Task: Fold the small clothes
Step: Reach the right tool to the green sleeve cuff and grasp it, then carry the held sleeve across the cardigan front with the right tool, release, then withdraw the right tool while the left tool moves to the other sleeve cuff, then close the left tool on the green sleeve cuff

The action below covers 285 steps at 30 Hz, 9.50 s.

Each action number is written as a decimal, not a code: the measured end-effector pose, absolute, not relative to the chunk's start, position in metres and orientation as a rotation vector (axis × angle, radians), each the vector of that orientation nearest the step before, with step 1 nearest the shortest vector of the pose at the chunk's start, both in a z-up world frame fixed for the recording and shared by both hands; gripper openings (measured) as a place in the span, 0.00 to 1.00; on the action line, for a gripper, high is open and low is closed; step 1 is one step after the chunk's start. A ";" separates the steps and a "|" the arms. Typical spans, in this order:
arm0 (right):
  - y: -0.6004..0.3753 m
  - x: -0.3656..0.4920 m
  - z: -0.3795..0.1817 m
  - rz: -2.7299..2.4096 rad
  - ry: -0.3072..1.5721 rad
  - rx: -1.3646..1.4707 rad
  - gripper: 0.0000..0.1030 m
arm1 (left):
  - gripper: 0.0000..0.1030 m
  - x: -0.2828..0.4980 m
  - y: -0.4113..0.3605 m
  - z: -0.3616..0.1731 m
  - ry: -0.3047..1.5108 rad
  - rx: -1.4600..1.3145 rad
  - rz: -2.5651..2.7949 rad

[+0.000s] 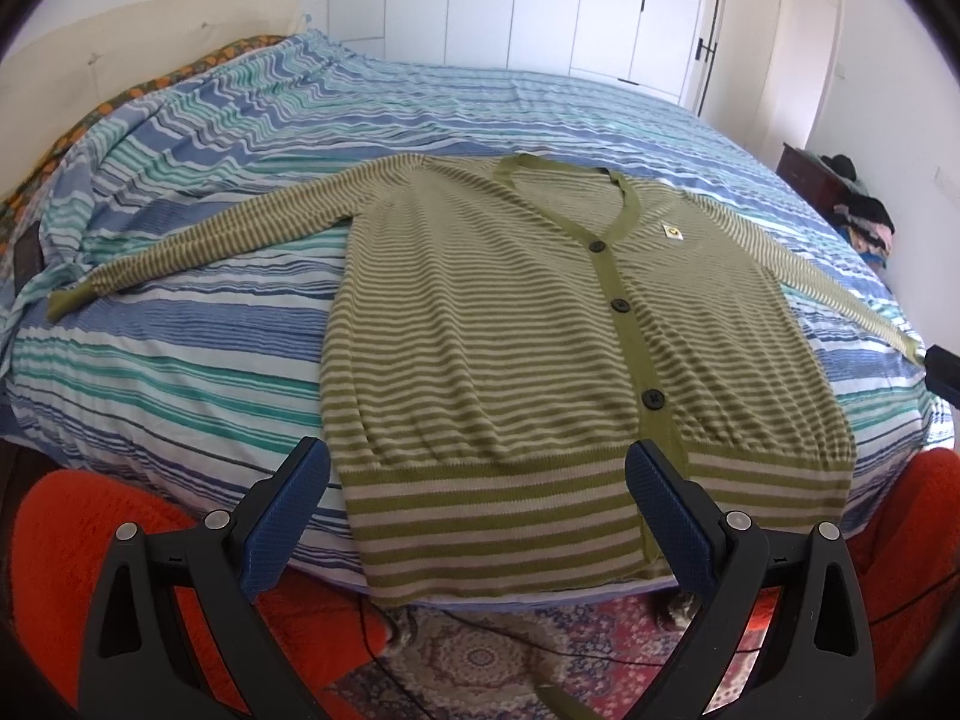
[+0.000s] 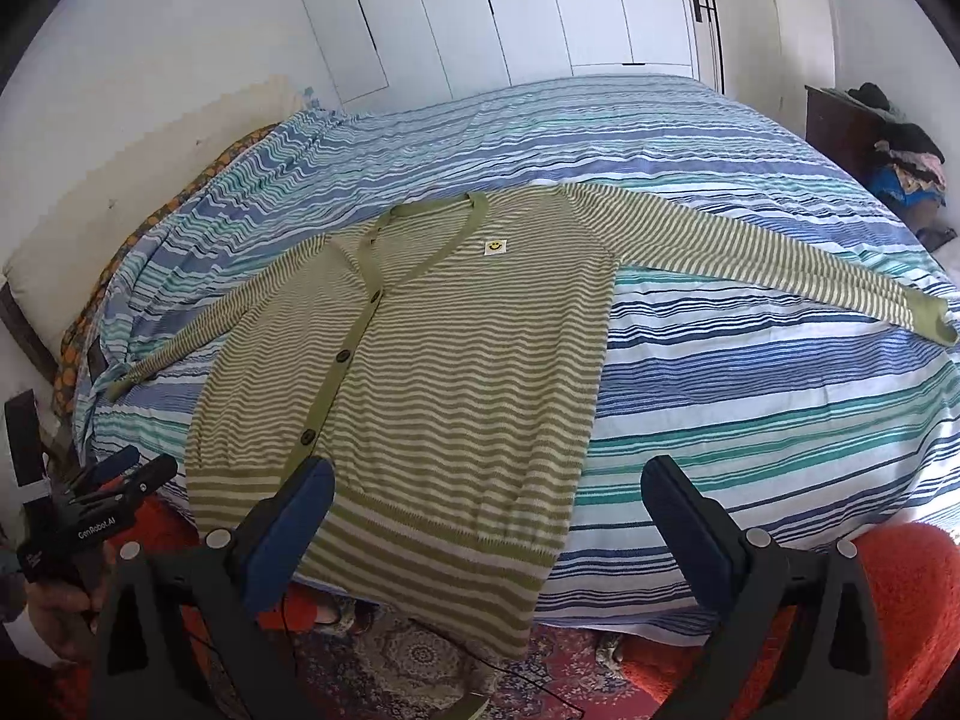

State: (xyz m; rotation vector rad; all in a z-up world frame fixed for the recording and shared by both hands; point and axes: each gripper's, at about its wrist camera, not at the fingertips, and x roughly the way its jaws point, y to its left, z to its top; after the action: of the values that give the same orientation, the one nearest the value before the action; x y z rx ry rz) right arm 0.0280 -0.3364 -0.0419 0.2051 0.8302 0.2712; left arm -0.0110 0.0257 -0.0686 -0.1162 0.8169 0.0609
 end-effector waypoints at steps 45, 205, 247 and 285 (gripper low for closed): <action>-0.615 0.209 0.062 0.251 0.623 0.898 0.04 | 0.96 0.016 0.078 -0.111 0.989 -0.394 0.241; -0.256 0.064 -0.106 0.398 1.004 -0.041 0.81 | 0.62 0.080 0.486 -0.121 0.733 -1.017 0.639; -0.239 0.070 -0.124 0.396 1.061 -0.105 0.81 | 0.70 0.096 0.489 -0.100 0.781 -0.842 0.358; -0.235 0.072 -0.123 0.410 1.050 -0.083 0.86 | 0.04 0.093 0.499 -0.067 0.698 -0.940 0.532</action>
State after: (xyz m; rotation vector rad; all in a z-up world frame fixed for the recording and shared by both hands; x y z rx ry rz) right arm 0.0723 -0.2352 -0.1232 -0.0828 1.0499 0.4102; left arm 0.0928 0.4986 -0.0667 -0.9397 0.6980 0.5325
